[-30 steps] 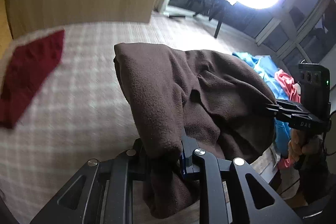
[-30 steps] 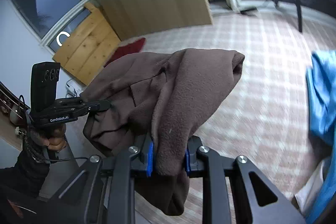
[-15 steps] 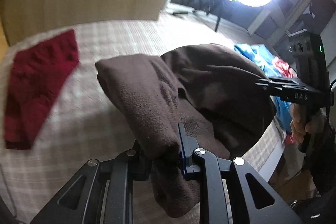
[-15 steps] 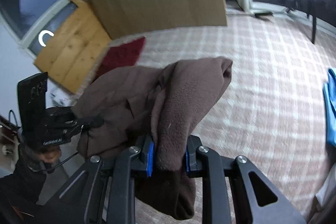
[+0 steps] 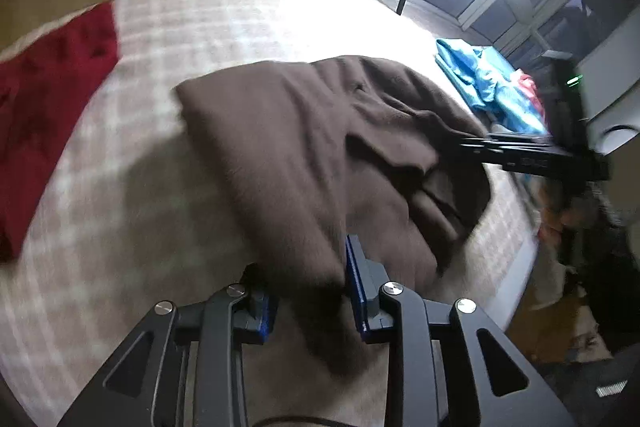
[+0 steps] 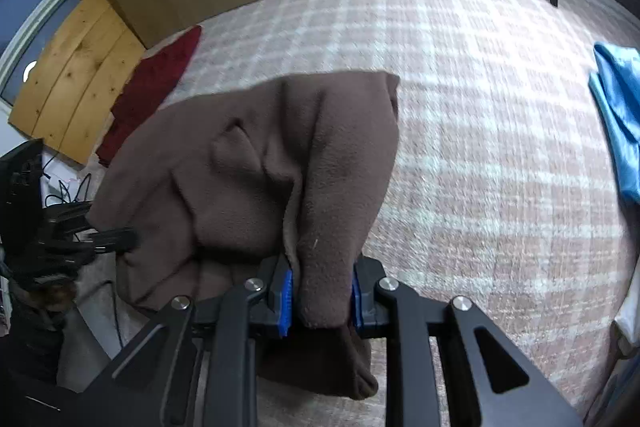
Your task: Fold clothes
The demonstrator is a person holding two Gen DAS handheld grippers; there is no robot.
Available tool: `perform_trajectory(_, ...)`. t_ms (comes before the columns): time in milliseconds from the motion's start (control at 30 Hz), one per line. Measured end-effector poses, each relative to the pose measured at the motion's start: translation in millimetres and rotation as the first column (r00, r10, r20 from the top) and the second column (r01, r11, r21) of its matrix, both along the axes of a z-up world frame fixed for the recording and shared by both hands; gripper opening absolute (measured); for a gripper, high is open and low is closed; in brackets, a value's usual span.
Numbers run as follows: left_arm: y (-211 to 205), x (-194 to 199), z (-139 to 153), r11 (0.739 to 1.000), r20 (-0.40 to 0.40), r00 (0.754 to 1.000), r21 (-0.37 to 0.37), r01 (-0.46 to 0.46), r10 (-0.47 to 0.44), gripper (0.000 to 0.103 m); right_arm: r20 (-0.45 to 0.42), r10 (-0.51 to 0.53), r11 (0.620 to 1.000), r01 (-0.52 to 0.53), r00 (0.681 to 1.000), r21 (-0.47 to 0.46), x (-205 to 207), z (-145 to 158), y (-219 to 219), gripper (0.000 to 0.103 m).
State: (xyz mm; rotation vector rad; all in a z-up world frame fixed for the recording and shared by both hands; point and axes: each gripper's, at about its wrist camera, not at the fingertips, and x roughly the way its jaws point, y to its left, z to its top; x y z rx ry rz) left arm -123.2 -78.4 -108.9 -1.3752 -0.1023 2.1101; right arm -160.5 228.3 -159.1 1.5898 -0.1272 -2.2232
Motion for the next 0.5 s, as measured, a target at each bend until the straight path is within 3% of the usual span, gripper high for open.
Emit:
perform_trajectory(100,-26.5,1.7,10.5,1.0,-0.002,1.0,-0.018,-0.009,0.009,0.033,0.007,0.0,1.0,0.001,1.0,-0.008,-1.2,-4.2,2.8,0.022)
perform_trajectory(167,-57.1,-12.5,24.9,0.994,-0.083,0.996,-0.1,-0.048,0.04,0.037,0.013,0.0,1.0,0.0,1.0,-0.014,-2.6,-5.2,4.2,0.022)
perform_trajectory(333,-113.3,-90.6,19.5,0.954,-0.165,0.982,-0.27,-0.132,0.09,0.037,0.03,-0.002,1.0,0.002,1.0,-0.022,-6.8,-8.0,5.5,0.023)
perform_trajectory(500,-126.8,-143.3,-12.1,0.949,-0.087,0.994,-0.302,-0.094,0.07,0.037,0.048,-0.006,1.0,0.007,0.999,-0.02,-9.7,-8.9,6.5,0.024)
